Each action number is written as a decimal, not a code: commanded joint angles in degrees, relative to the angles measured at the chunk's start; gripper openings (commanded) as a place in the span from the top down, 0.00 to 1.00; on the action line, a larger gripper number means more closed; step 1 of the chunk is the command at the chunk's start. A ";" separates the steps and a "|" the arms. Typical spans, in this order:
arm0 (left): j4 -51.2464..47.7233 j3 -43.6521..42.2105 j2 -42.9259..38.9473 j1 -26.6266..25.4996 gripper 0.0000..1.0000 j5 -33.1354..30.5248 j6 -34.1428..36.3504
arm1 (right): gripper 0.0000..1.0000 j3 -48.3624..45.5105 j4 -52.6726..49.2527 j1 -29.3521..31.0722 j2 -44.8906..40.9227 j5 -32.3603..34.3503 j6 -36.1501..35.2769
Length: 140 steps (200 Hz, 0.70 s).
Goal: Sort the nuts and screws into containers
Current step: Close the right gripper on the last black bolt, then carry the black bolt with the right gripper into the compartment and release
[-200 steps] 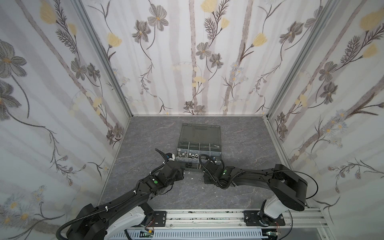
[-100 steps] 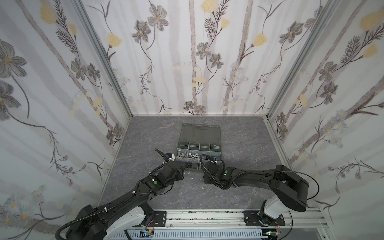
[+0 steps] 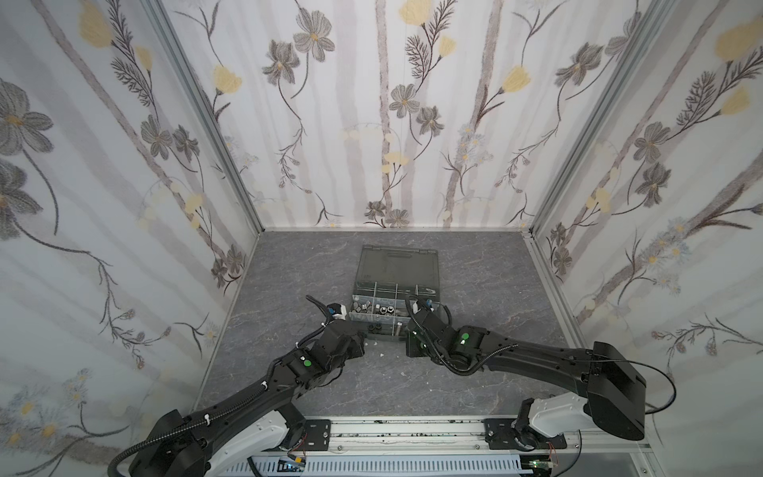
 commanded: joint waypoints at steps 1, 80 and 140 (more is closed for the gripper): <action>0.95 0.78 -0.25 0.07 0.67 -1.31 0.66 | 0.91 3.52 -1.01 -3.23 0.52 2.39 -4.71; 0.95 1.25 -0.89 0.09 0.67 -0.55 0.22 | 0.92 14.83 -1.09 -11.08 15.35 2.40 -12.39; 0.95 0.27 -1.75 0.05 0.67 -0.43 -0.31 | 0.82 16.42 -0.72 -11.13 18.95 1.08 -12.72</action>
